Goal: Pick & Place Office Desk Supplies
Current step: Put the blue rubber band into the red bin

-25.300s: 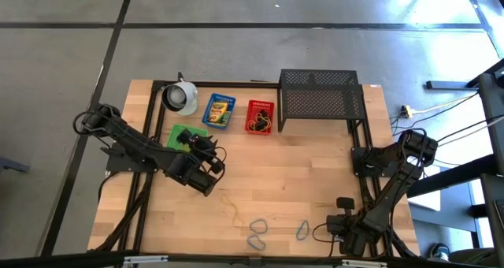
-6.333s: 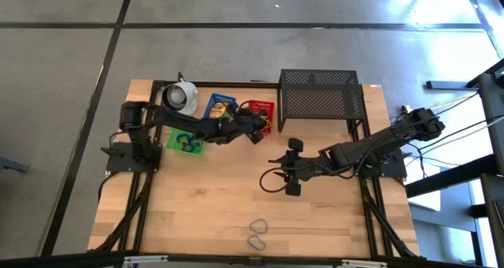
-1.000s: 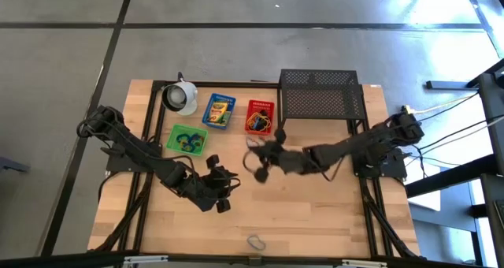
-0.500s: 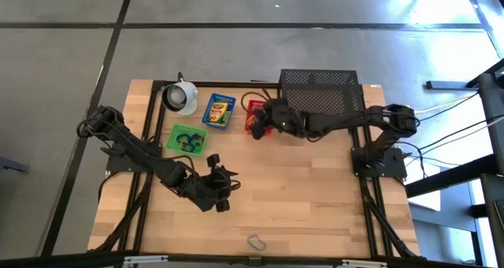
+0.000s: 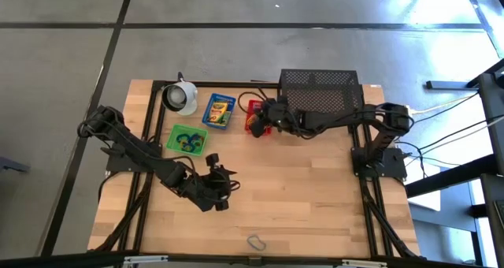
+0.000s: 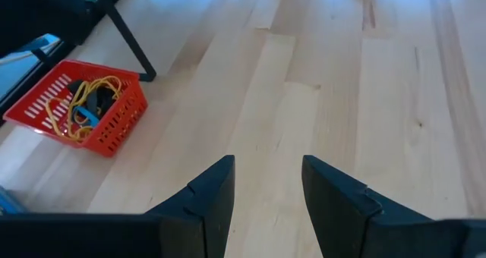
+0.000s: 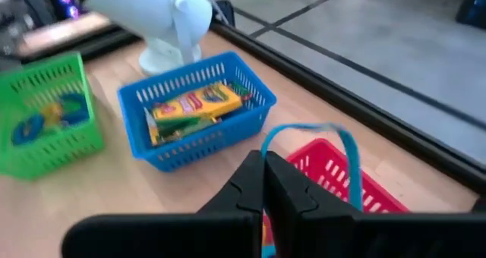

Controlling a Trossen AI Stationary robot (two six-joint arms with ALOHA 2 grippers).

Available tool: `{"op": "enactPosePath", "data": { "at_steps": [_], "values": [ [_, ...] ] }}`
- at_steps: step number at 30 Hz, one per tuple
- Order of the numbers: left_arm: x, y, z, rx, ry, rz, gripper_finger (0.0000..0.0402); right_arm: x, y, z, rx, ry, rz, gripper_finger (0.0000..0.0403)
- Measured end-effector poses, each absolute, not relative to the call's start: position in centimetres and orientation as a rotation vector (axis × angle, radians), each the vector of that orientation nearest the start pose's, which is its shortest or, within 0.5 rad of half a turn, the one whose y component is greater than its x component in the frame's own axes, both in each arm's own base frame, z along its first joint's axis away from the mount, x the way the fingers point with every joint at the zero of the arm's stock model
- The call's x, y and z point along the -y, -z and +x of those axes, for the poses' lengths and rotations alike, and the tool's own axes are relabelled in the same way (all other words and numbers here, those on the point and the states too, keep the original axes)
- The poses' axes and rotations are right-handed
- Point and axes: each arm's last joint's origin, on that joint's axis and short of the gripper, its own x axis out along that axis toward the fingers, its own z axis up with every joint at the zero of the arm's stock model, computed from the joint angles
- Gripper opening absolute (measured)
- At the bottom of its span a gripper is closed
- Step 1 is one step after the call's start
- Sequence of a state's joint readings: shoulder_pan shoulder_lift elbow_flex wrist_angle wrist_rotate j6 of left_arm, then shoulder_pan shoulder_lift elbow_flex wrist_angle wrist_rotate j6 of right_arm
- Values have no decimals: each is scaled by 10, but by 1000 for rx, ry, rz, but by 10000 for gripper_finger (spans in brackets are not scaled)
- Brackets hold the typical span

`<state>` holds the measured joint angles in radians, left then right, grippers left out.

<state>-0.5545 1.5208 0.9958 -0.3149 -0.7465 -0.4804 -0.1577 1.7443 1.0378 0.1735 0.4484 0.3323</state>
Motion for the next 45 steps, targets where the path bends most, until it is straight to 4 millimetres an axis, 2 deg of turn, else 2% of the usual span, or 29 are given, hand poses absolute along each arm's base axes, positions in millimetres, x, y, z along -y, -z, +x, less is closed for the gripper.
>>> {"op": "enactPosePath", "data": {
  "at_steps": [8, 13, 31, 35, 45],
  "values": [
    [144, -227, 271, -599, -352, 58, 148, 70, -196, 364, -569, 523, 0, 9],
    [144, -227, 271, -599, -352, 58, 148, 69, -192, 361, -648, 455, -79, 10],
    [144, -227, 271, -600, -351, 59, 148, 68, -191, 360, -671, 447, -110, 14],
    [144, -227, 271, -600, -351, 58, 148, 68, -190, 360, -683, 448, -112, 37],
    [144, -227, 271, -600, -352, 56, 148, 68, -190, 359, -685, 449, -109, 127]
  ]
}}
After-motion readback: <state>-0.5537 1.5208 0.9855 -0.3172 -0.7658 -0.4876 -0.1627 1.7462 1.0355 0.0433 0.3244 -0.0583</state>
